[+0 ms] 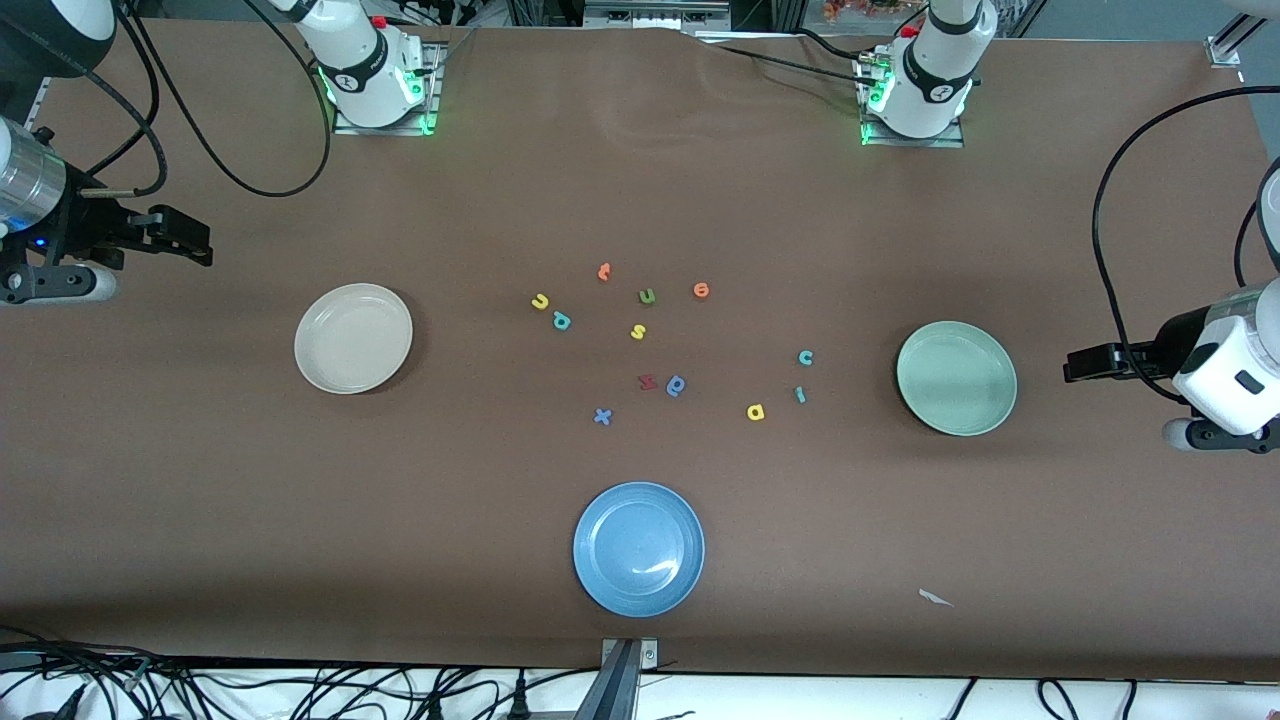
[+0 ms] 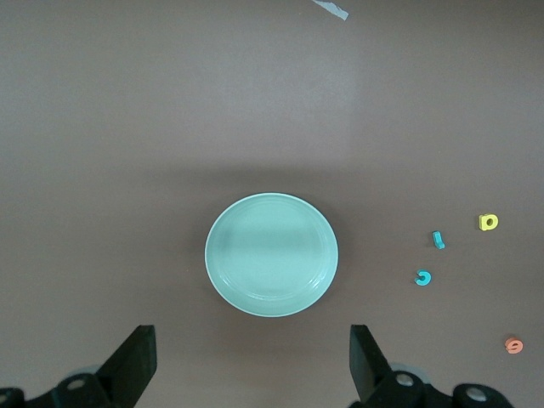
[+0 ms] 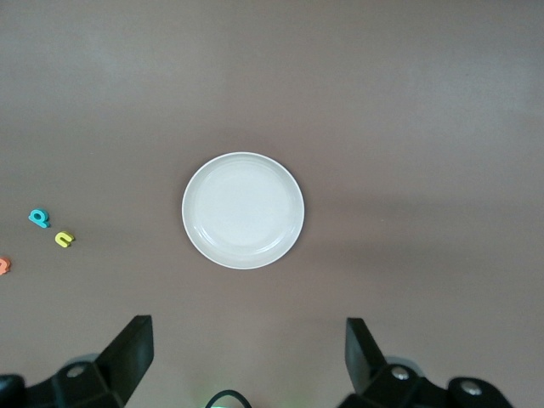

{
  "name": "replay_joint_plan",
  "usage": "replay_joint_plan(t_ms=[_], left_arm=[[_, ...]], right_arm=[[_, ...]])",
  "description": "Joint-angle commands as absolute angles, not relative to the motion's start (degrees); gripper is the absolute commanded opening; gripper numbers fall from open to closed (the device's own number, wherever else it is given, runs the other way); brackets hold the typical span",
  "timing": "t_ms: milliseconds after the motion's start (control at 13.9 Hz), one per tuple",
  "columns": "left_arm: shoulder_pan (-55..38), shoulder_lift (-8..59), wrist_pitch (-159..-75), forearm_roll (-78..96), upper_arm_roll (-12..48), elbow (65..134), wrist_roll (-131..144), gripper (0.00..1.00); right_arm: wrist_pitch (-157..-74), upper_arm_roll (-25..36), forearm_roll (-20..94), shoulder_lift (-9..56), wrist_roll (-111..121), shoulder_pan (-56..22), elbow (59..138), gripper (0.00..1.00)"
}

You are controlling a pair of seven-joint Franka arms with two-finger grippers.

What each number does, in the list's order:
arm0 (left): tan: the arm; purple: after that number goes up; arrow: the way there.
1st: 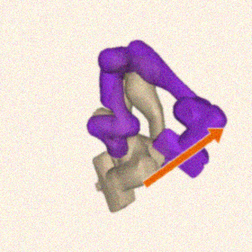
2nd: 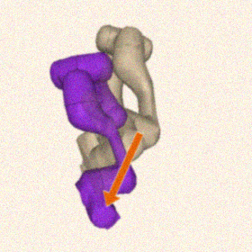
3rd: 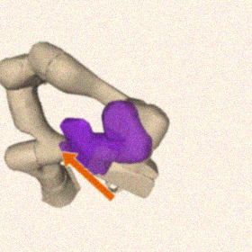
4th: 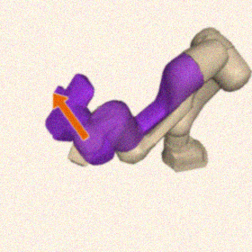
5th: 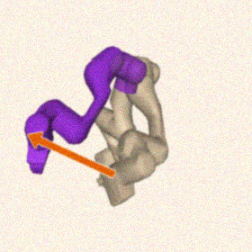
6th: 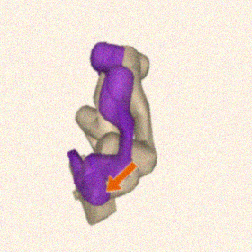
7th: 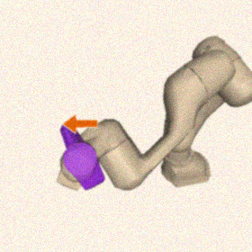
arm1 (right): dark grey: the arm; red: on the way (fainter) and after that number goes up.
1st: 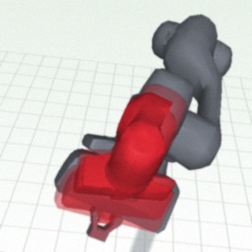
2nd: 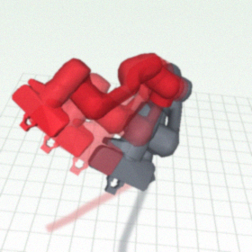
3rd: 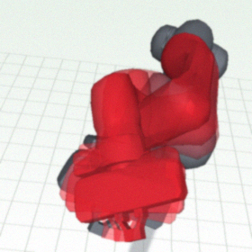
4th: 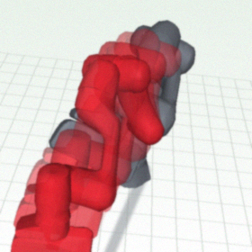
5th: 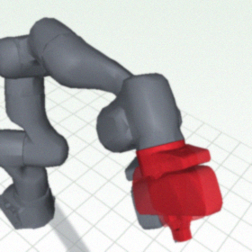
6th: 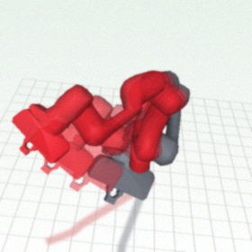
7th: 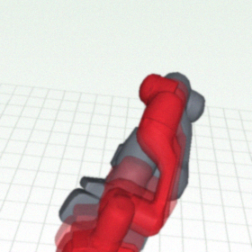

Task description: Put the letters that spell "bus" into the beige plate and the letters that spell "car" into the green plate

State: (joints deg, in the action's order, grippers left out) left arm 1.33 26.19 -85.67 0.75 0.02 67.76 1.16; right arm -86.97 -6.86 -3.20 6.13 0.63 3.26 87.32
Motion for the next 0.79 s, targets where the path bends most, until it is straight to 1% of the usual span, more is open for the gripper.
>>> replay_joint_plan(t_ms=[0,721], left_arm=[[1.2,25.8,-86.1,1.8,-0.3,68.2,0.2,1.00],[1.1,25.9,-86.1,2.3,-0.3,68.4,0.6,1.00]], right_arm=[[-85.8,-6.9,-2.0,5.3,-0.5,3.3,86.8,1.00],[-85.7,-6.9,-1.6,5.5,-0.5,3.3,86.1,1.00]])
